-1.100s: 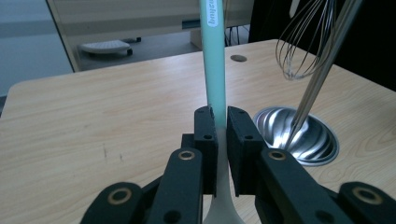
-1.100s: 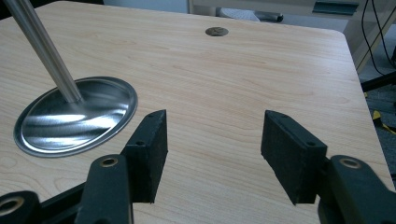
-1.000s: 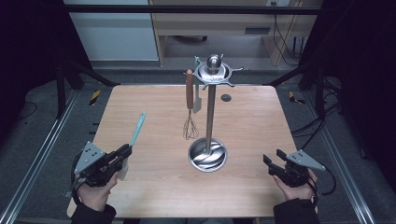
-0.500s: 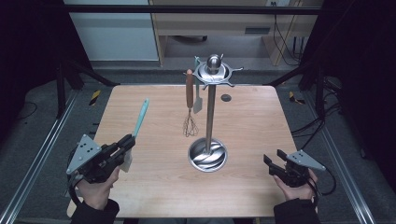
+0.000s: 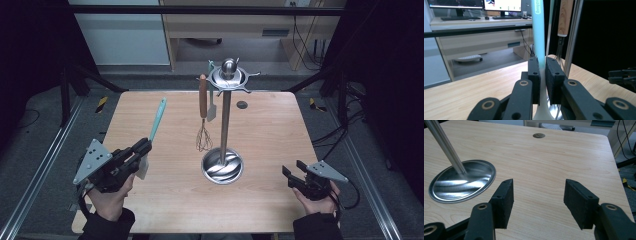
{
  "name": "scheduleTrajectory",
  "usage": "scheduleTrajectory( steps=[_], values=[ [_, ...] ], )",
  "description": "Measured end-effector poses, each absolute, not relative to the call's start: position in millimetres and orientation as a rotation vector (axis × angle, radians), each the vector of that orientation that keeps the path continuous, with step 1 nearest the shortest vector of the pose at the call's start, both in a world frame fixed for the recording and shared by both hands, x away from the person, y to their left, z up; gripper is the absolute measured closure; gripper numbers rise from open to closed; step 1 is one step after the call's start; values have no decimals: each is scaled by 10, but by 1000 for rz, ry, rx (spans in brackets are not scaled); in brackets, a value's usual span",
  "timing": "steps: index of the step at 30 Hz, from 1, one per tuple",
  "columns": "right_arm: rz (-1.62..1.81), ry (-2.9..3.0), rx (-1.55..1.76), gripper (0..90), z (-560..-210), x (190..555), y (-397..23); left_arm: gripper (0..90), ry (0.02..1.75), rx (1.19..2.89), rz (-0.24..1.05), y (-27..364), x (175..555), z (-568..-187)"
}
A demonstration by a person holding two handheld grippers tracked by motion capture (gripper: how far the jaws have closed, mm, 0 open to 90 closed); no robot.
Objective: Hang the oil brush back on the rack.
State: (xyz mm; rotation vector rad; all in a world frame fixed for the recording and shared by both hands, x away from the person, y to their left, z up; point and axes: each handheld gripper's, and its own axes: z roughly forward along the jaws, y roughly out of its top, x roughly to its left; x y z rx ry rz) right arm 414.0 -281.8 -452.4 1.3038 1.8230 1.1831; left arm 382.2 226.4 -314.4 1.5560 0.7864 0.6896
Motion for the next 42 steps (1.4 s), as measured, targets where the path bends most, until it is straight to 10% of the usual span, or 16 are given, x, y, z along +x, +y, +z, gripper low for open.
scheduleTrajectory(
  steps=[42],
  values=[
    [1175, 1828, 1300, 417, -4523, 4145, -2807, 824, 624, 1517, 639, 1605, 3706, -2814]
  ],
)
